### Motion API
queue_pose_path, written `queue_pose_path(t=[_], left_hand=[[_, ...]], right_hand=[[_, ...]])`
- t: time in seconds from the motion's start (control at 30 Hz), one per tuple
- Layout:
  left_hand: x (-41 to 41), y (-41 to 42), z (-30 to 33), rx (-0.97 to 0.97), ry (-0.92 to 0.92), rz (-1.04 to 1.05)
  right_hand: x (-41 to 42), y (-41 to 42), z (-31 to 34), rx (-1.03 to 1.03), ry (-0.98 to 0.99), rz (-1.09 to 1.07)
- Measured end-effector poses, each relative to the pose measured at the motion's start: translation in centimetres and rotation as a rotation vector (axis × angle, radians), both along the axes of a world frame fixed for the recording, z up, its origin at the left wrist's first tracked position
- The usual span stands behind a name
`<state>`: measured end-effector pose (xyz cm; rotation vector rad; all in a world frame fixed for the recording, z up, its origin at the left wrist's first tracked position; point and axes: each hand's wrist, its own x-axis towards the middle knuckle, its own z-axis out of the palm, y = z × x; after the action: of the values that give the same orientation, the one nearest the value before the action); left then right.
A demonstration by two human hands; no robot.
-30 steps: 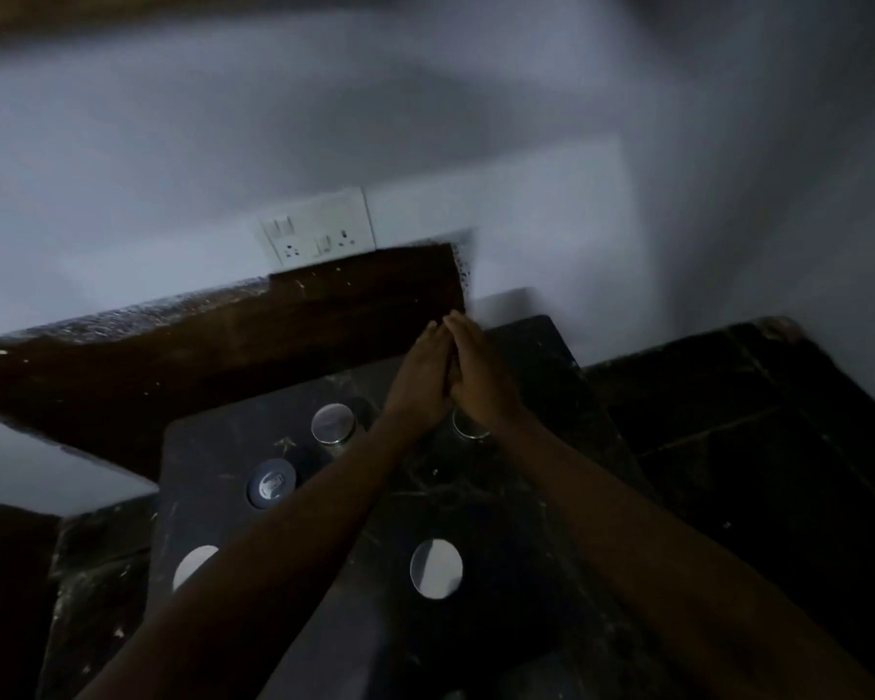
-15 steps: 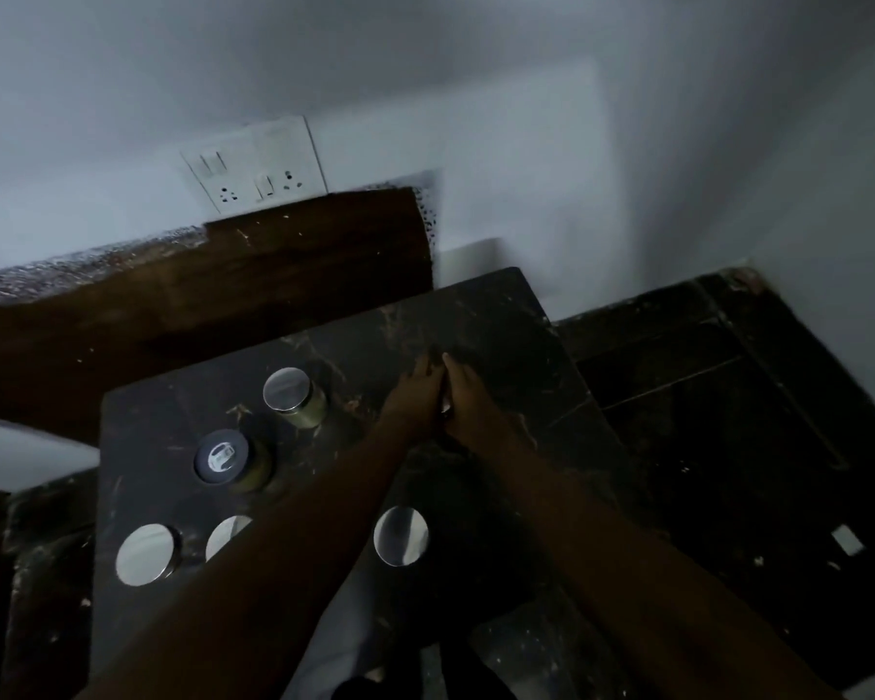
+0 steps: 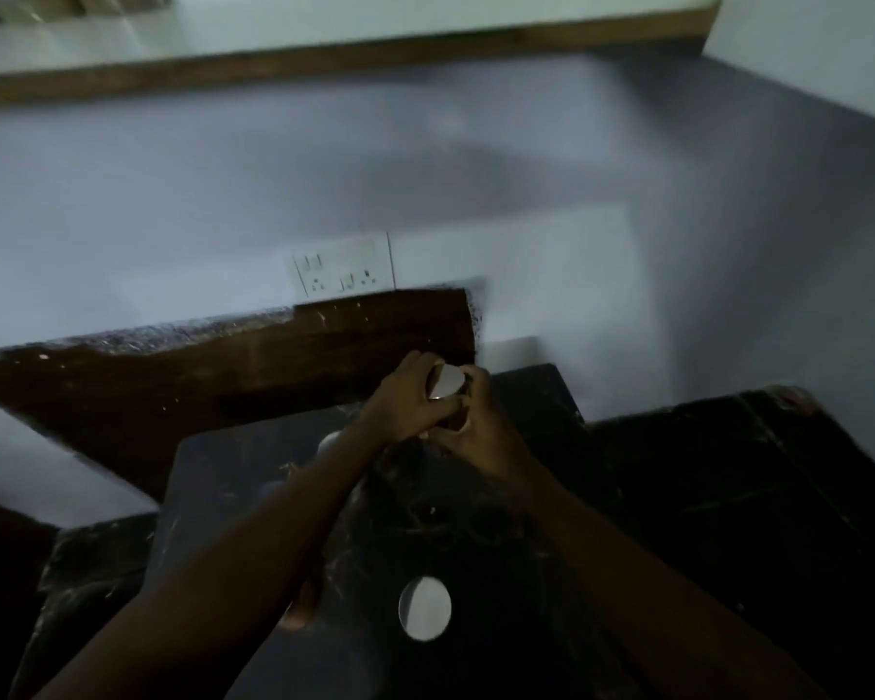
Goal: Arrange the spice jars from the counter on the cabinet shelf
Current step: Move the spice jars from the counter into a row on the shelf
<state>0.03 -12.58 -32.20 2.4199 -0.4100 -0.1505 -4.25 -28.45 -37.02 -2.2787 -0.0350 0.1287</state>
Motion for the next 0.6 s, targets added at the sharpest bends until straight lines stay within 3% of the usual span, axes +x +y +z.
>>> queue_pose_path(t=[0.17, 0.43, 0.6], left_hand=[[0.9, 2.8, 11.9, -0.457, 0.057, -0.101], [0.2, 7.2, 27.9, -0.515, -0.327, -0.18], [0.1, 9.2, 34.9, -0.538, -0.546, -0.173]], right_hand=[[3.9, 0.3, 11.1, 0.394, -0.274, 0.117], [5.8, 2.1, 27.2, 0.609, -0.573, 0.276], [7.3, 4.2, 35.2, 0.586, -0.713, 0.361]])
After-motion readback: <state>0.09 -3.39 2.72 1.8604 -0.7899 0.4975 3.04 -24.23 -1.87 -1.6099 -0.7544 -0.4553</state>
